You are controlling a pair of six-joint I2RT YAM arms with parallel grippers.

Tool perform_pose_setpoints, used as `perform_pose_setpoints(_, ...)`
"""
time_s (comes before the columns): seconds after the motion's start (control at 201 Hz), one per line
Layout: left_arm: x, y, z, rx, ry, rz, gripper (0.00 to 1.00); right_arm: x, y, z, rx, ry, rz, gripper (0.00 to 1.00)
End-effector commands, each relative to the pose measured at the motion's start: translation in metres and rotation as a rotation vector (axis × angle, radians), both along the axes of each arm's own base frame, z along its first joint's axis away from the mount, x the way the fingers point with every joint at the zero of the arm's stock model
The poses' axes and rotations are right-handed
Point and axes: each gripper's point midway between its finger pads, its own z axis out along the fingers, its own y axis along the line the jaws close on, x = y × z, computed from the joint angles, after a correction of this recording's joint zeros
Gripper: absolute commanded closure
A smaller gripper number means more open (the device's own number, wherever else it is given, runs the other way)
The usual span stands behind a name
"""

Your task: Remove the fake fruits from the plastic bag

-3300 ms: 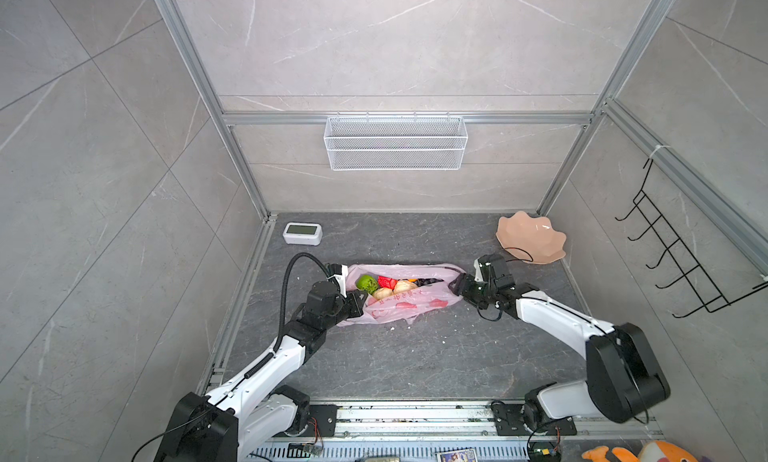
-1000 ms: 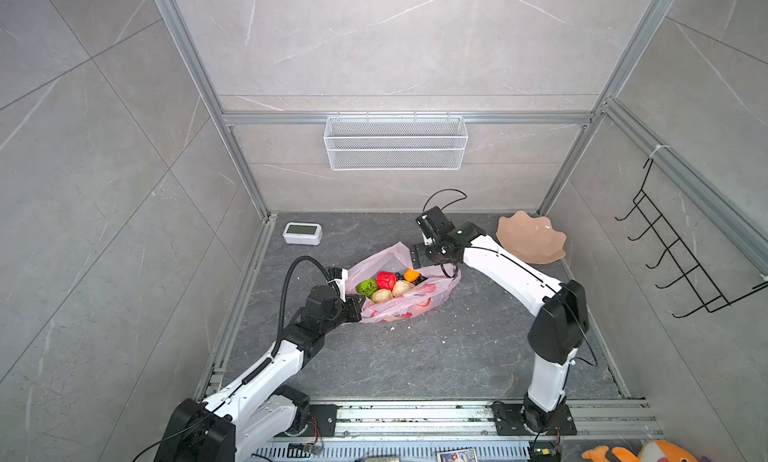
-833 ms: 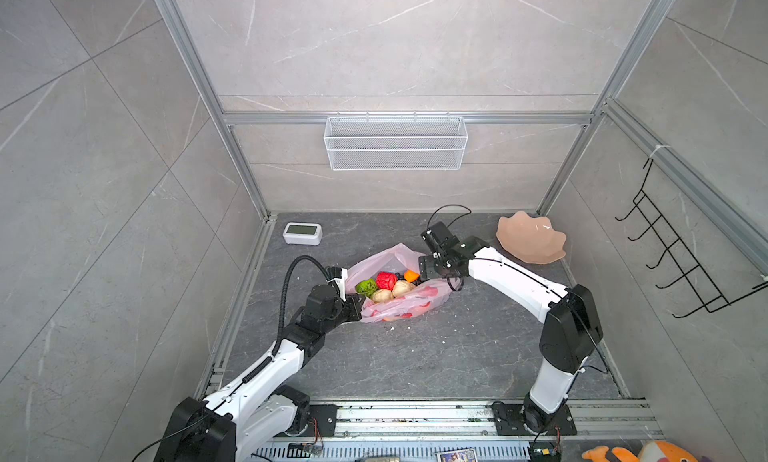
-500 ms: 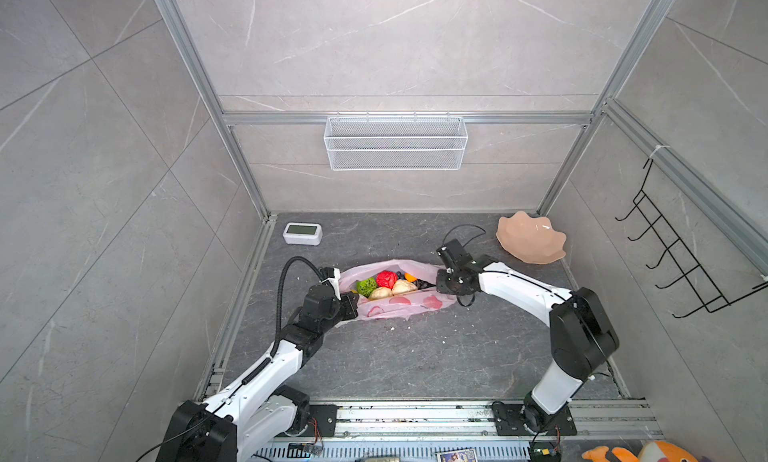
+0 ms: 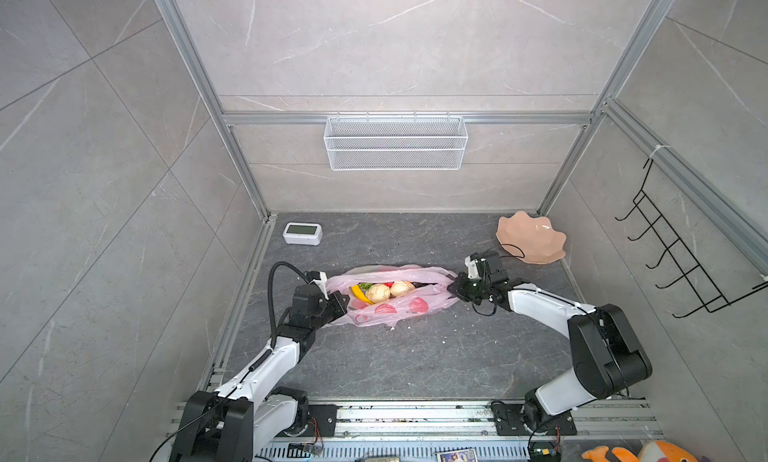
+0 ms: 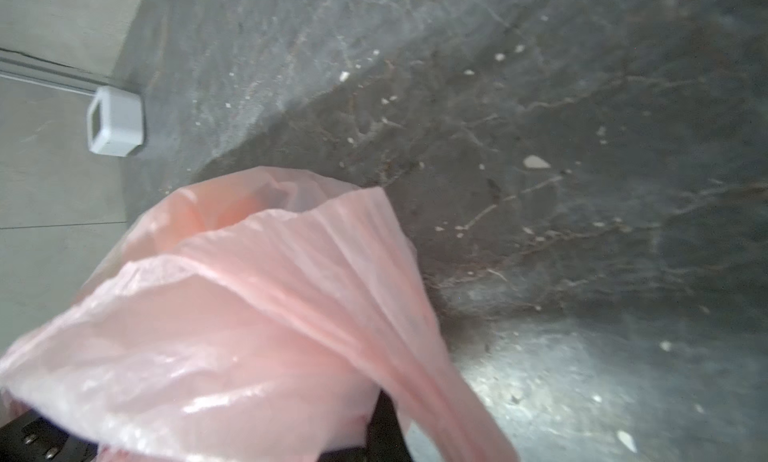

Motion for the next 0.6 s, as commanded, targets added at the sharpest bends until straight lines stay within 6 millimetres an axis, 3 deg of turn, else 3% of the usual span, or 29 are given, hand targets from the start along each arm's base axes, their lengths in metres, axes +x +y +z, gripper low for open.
perform_pose_setpoints(0.0,0.004,-0.018,0.016,0.075,-0.047,-0.091,0.99,0.004,0.022,0.042,0.114,-0.085,0.058,1.0)
perform_pose_setpoints(0.174,0.006,-0.025,0.005,0.123,0.002,-0.109,0.96,0.011,0.025,0.05,0.113,-0.093,0.073,0.99)
perform_pose_setpoints(0.314,0.005,-0.029,0.001,0.139,0.014,-0.125,0.97,0.013,0.007,0.048,-0.003,-0.082,0.018,0.56)
perform_pose_setpoints(0.388,0.003,-0.032,0.001,0.144,0.01,-0.134,0.98,0.011,-0.007,0.053,-0.078,-0.091,-0.021,0.39)
perform_pose_setpoints(0.593,-0.002,-0.042,-0.002,0.156,0.007,-0.163,0.99,-0.022,-0.028,0.067,-0.462,-0.093,-0.127,0.11)
